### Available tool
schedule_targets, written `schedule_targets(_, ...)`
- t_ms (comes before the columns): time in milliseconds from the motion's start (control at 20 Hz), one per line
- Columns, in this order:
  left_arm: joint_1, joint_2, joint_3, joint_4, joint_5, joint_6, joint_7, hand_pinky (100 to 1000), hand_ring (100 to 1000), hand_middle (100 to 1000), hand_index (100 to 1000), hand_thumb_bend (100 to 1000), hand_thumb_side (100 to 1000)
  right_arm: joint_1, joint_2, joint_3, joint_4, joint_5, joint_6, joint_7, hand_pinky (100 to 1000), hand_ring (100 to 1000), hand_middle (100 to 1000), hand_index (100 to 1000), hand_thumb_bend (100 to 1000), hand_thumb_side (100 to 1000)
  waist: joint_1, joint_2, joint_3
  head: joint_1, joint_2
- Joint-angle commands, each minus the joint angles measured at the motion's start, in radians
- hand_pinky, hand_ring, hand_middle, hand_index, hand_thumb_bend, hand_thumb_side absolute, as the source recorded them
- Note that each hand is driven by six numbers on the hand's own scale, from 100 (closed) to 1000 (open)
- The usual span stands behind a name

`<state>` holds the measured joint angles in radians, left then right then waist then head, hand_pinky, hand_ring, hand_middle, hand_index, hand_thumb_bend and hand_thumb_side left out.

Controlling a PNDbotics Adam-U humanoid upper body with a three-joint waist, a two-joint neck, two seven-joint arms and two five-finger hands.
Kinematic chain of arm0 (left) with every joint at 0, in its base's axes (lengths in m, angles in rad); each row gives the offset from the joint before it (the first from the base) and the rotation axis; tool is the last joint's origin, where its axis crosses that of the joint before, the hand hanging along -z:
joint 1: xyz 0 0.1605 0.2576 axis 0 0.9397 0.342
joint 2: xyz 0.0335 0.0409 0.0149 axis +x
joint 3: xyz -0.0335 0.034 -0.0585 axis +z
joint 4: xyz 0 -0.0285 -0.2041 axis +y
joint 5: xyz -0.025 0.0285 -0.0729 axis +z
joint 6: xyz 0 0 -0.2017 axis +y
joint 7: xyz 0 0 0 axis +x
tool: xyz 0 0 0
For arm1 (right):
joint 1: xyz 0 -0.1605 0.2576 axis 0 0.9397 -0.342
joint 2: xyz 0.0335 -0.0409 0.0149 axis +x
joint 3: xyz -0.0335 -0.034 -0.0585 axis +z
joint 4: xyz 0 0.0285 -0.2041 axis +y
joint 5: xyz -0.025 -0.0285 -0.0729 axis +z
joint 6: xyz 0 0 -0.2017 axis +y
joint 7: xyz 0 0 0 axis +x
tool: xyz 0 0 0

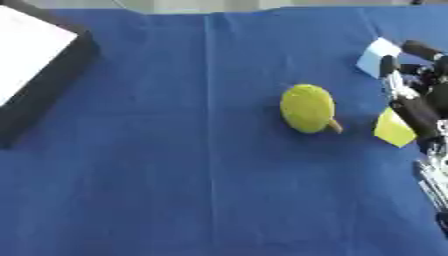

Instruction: Pick up the objects with one hand, pass them to the other hand, and then place them into the box on the other side of the table.

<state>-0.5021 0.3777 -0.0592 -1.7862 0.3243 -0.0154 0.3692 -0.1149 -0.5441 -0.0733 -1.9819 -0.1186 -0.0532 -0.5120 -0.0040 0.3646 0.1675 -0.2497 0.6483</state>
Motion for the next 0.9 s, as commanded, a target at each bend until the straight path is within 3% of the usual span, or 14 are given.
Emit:
schedule_targets(50, -0.007, 0.028, 0.005, -0.017, 0.002, -0.003, 0.001, 707, 628, 680, 765, 156, 739, -0.009, -0.038, -0.016, -0.018, -0.001, -0.003, -0.004, 468, 654, 834, 743, 343, 374, -0.001, -0.024, 0.001, -0.025, 0.000)
schedule_targets(400, 0.000, 0.037, 0.012, -0.022, 0.000, -0.005, 0.006, 707, 628, 680, 766, 155, 735, 0.000, -0.086, -0.028, -0.018, -0.018, -0.010, -0.001, 474, 677, 858, 754, 354, 378, -0.006, -0.023, -0.007, -0.027, 0.002)
schedule_targets(900, 0.017, 0.062, 0.018, -0.015, -0.007, -0.006, 0.011, 707, 628, 680, 765, 154, 735, 0.103, -0.184, -0.035, -0.018, -0.046, 0.027, -0.011, 485, 711, 895, 769, 389, 415, -0.025, -0.040, -0.033, 0.005, 0.024)
